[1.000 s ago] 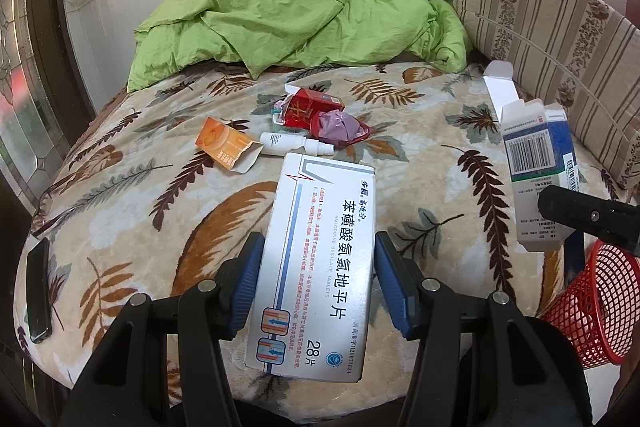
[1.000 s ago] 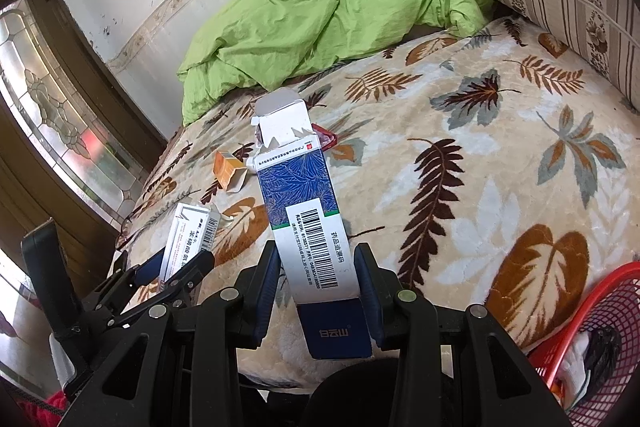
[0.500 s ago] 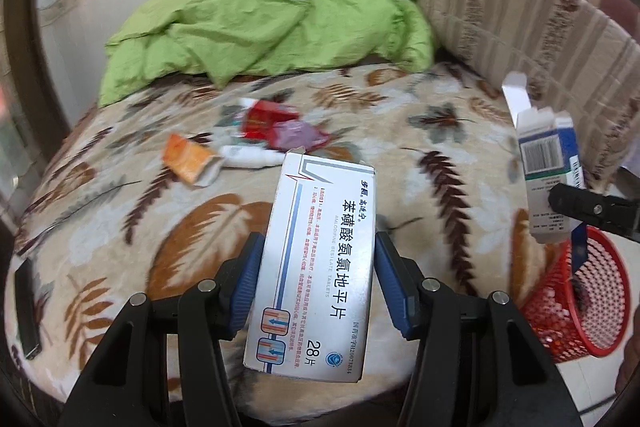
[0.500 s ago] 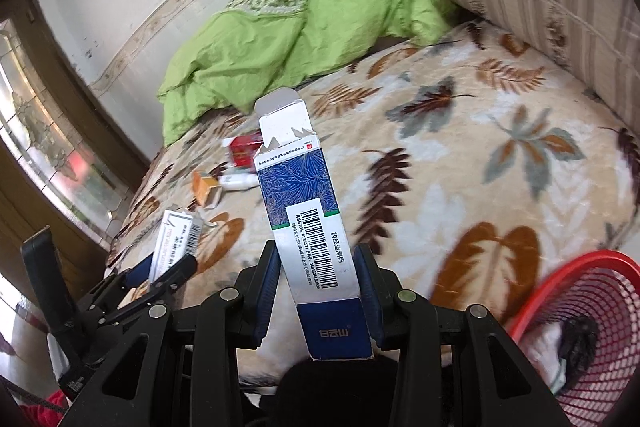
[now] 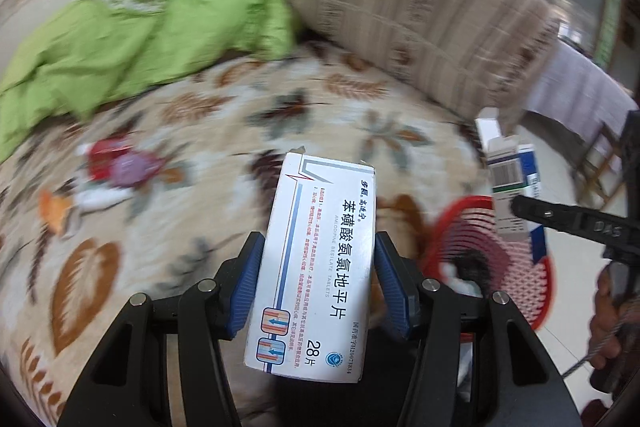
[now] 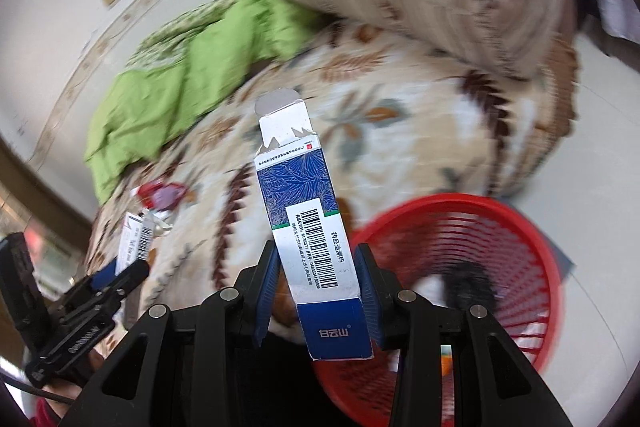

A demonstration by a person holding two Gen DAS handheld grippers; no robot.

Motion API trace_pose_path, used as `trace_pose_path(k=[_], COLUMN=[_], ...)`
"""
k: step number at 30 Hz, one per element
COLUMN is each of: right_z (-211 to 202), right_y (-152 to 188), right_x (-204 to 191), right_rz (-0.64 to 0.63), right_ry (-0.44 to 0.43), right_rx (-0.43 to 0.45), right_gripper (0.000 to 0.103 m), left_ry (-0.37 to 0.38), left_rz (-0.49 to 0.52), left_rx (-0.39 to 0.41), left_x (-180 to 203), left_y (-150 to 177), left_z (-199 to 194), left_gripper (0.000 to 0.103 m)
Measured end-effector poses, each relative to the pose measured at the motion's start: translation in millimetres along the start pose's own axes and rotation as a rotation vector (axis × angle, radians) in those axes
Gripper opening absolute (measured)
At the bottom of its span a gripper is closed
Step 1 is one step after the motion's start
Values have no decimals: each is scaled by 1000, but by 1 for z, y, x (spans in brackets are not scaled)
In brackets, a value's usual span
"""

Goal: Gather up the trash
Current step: 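Carry both boxes to the red wastebasket and open both grippers over it, then move both tools back to the remaining items on the bed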

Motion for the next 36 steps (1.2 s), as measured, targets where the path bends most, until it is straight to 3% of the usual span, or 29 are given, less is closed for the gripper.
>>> trace_pose_path(k=[7,13,16,21,27,36], right_z=[-37,-50,-47,-46,-37,17], right_y=[3,7,9,8,0,-4], right_x=[67,89,90,93,72,-8], right_rz=[95,132,133,141,105,-45], right_ry=[111,135,134,142,105,-11], right_rx=[28,36,22,27,33,-49], right_gripper=[40,42,42,44,44,47], left_ry=[219,308,325,318,258,103], left_rz=[60,118,141,140,58,-74], left_rx=[-112,-150,-143,-117,-126,-77], left_x=[89,138,149,142,99,5], left_y=[-5,-4,-2,-4,-1,1], left_z=[19,30,27,21,24,10], left_gripper=[54,55,76,78,78,78])
Point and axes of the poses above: each gripper's, at about its wrist camera, not at the fingertips, and z roughly the way its jaws point, x to its right, y to its underside, the point moved 10 cm from there along z, roughly the way its jaws point, and after that the axes turned 7 degrees about -y, right-handed, at the moved point
